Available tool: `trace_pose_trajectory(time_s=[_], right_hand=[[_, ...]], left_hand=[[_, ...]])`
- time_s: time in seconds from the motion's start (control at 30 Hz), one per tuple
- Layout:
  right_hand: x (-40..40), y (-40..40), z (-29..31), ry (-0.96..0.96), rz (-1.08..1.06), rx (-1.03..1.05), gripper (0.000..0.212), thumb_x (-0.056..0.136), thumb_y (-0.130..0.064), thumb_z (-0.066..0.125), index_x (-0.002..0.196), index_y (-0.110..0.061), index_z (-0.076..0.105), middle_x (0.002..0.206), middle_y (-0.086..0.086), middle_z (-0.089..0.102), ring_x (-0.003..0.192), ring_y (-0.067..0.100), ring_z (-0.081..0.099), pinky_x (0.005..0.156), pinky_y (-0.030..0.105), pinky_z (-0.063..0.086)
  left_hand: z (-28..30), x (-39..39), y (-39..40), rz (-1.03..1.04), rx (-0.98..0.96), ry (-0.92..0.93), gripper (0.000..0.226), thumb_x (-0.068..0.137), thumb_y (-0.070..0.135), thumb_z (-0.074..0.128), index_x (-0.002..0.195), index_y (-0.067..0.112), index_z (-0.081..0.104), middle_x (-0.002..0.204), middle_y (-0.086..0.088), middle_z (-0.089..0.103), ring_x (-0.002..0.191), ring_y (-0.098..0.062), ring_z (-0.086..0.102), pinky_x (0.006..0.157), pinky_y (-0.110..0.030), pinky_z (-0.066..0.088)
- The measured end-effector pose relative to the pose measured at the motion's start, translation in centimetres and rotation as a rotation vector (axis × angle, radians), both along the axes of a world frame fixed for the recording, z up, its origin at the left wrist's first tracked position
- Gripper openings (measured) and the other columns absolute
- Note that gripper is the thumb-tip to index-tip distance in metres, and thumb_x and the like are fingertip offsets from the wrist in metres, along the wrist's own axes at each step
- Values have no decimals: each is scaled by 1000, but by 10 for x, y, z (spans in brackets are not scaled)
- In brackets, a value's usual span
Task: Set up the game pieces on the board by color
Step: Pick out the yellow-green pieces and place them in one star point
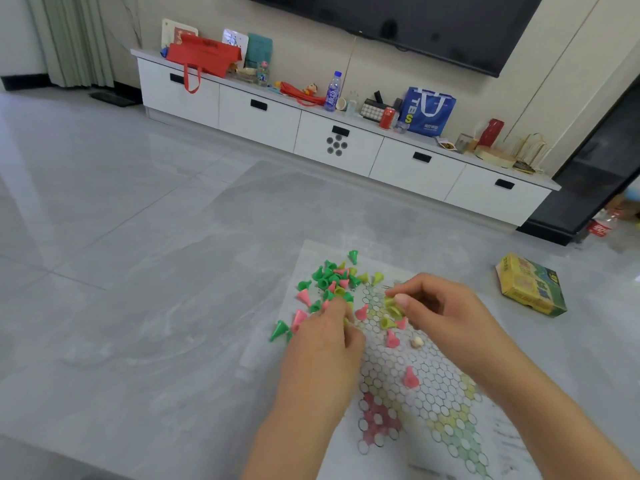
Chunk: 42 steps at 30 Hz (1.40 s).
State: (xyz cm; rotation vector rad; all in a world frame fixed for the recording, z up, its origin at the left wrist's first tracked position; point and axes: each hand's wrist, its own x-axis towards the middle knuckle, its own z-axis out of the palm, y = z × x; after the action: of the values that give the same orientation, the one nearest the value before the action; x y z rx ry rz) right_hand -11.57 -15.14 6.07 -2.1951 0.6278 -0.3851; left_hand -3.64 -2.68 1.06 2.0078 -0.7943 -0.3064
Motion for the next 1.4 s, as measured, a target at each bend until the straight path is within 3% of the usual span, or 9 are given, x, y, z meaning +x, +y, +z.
trace_pose_trajectory(time_s=[0.23, 0.33, 0.43, 0.53, 0.6, 0.73, 0.9, 1.2, 1.4], right_hand=[[-55, 18, -11, -260, -180, 174, 25, 88, -11, 55, 77, -26, 71, 66, -9, 65, 57, -1, 50, 58, 10, 44], [-71, 14, -13, -214, -163, 207, 28, 89, -11, 54, 75, -27, 72, 64, -9, 63, 58, 2, 49, 59, 11, 44], [-82, 15, -9, -160, -93, 261, 28, 89, -7, 53, 74, -21, 72, 63, -9, 62, 57, 2, 49, 58, 12, 42], [-93, 16, -5, -137, -19, 316, 29, 89, -3, 51, 75, -17, 71, 64, -11, 64, 57, -1, 50, 58, 11, 41], [-100, 14, -3, -137, 18, 339, 25, 90, -5, 53, 77, -16, 71, 64, -12, 65, 58, -5, 52, 58, 8, 41], [-107, 11, -6, -158, 45, 365, 17, 89, -6, 54, 86, -16, 67, 62, -17, 60, 59, -5, 51, 59, 10, 41], [-120, 7, -12, -239, 87, 490, 10, 85, -13, 58, 93, -17, 62, 64, -11, 58, 61, 4, 52, 60, 16, 44], [-126, 14, -38, -490, -152, 940, 16, 70, -22, 76, 64, -16, 62, 58, -3, 58, 52, 8, 49, 53, 17, 42], [-117, 21, -50, -484, -325, 931, 19, 63, -31, 67, 61, -14, 61, 46, -2, 48, 40, 7, 38, 42, 17, 34]], left_hand=[[2, -26, -15, -264, -22, -130, 31, 93, 42, 38, 69, 24, 45, 60, 8, 46, 55, -7, 41, 56, -25, 34], [-1, -33, -17, -379, -15, -118, 47, 70, 74, 25, 64, 30, 43, 56, 9, 48, 51, -3, 44, 56, -25, 38], [-1, -39, -19, -423, -1, -85, 55, 57, 80, 27, 68, 30, 49, 56, 10, 50, 47, -4, 49, 51, -22, 36], [-4, -46, -23, -486, -48, -15, 71, 56, 87, 33, 74, 23, 57, 60, 9, 53, 59, -15, 60, 59, -34, 47], [-6, -52, -24, -530, -88, -7, 74, 53, 91, 31, 68, 22, 53, 56, 11, 51, 53, -7, 51, 54, -27, 42], [-4, -58, -21, -552, -134, 59, 64, 53, 90, 35, 76, 36, 60, 59, 14, 53, 54, -1, 44, 51, -13, 33], [4, -67, -18, -594, -163, 141, 59, 46, 90, 44, 62, 37, 64, 53, 5, 44, 47, -3, 36, 46, -10, 30], [1, -86, -36, -436, -221, 10, 49, 56, 65, 41, 66, 21, 59, 47, 5, 46, 46, -3, 41, 46, -10, 30], [-9, -78, -39, -428, -140, -26, 56, 57, 69, 37, 71, 17, 55, 49, 4, 40, 47, -5, 38, 46, -13, 28]])
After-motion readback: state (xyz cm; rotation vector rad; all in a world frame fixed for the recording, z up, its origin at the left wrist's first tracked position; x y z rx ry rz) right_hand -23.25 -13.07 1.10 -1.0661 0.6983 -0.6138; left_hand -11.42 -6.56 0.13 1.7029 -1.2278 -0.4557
